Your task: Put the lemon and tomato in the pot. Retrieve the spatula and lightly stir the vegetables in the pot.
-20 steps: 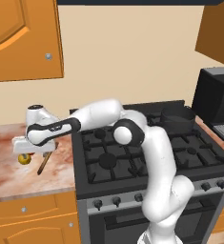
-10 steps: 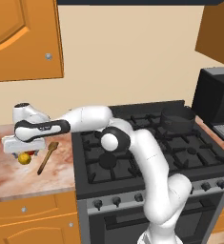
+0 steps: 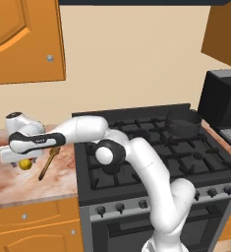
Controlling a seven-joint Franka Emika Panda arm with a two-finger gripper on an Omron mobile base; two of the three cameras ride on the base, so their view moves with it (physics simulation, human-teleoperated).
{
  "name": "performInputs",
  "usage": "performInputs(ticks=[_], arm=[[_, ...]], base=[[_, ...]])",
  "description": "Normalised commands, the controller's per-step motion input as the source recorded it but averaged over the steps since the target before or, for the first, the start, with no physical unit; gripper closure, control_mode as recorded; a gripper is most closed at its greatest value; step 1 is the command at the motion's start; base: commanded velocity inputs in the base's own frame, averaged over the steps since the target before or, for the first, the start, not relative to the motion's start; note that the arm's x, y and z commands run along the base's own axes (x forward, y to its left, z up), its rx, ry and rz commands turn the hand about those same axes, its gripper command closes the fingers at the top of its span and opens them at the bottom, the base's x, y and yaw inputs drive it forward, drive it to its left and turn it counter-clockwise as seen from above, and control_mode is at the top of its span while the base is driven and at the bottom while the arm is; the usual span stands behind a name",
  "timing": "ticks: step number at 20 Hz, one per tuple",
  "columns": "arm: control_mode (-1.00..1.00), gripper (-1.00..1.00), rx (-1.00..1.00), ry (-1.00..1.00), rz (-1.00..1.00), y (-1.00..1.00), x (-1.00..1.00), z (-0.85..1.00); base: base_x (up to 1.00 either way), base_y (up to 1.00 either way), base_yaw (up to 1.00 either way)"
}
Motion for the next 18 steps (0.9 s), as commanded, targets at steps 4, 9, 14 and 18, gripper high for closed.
performInputs(ticks=[4,9,14,18], arm=[[-1.0,-1.0,0.0,-0.22,0.0,0.0,0.04,-0.13],[-1.0,-1.0,0.01,-0.15,0.0,-0.03,0.02,-0.27],[-1.0,-1.0,0.06,-0.02,0.0,-0.19,-0.02,-0.35],[-1.0,-1.0,0.04,0.0,0.0,-0.22,0.0,-0.29]], base=[[0.0,0.0,0.0],[0.0,0.0,0.0],[0.0,0.0,0.0],[0.0,0.0,0.0]])
